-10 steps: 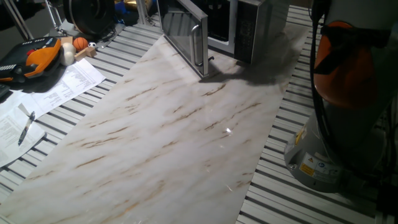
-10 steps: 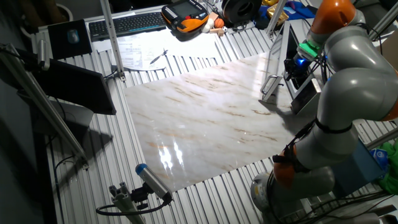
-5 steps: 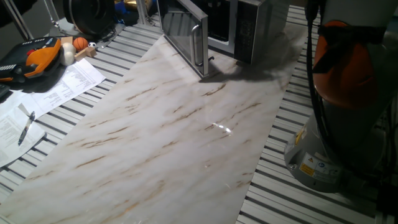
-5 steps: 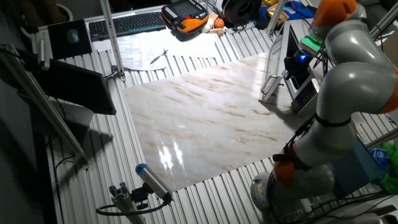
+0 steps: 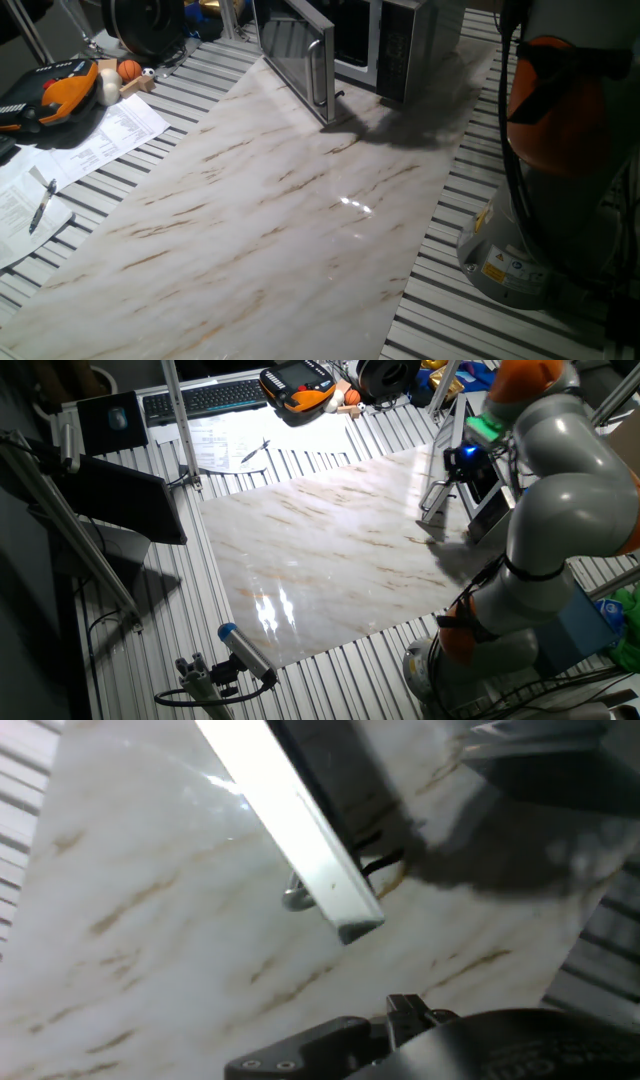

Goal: Open the microwave door

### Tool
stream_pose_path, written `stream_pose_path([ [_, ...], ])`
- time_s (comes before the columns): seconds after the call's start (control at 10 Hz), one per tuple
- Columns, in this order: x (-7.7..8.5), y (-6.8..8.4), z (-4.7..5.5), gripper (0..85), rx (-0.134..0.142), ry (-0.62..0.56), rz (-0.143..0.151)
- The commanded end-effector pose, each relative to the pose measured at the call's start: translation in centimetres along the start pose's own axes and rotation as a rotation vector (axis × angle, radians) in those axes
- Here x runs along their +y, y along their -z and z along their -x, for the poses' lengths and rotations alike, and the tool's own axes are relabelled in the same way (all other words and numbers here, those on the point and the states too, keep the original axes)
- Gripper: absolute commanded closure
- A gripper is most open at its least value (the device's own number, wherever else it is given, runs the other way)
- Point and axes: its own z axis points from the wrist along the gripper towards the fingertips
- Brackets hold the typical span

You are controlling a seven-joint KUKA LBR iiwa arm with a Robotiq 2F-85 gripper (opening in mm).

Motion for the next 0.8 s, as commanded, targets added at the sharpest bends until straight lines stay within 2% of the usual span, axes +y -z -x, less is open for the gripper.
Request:
stream_pose_path([
  [0.0, 1.1, -1.1, -1.7, 85.0, -0.005, -0.057, 0.014],
  [0.1, 1.7, -1.8, -1.8, 85.0, -0.009, -0.086, 0.022],
  [0.4, 2.9, -4.6, -2.4, 85.0, -0.056, -0.16, 0.036],
  [0.5, 2.9, -5.2, -2.7, 85.0, -0.059, -0.165, 0.041],
  [0.6, 3.0, -5.8, -2.8, 85.0, -0.044, -0.169, 0.049],
  [0.7, 3.0, -6.7, -3.2, 85.0, -0.052, -0.17, 0.054],
])
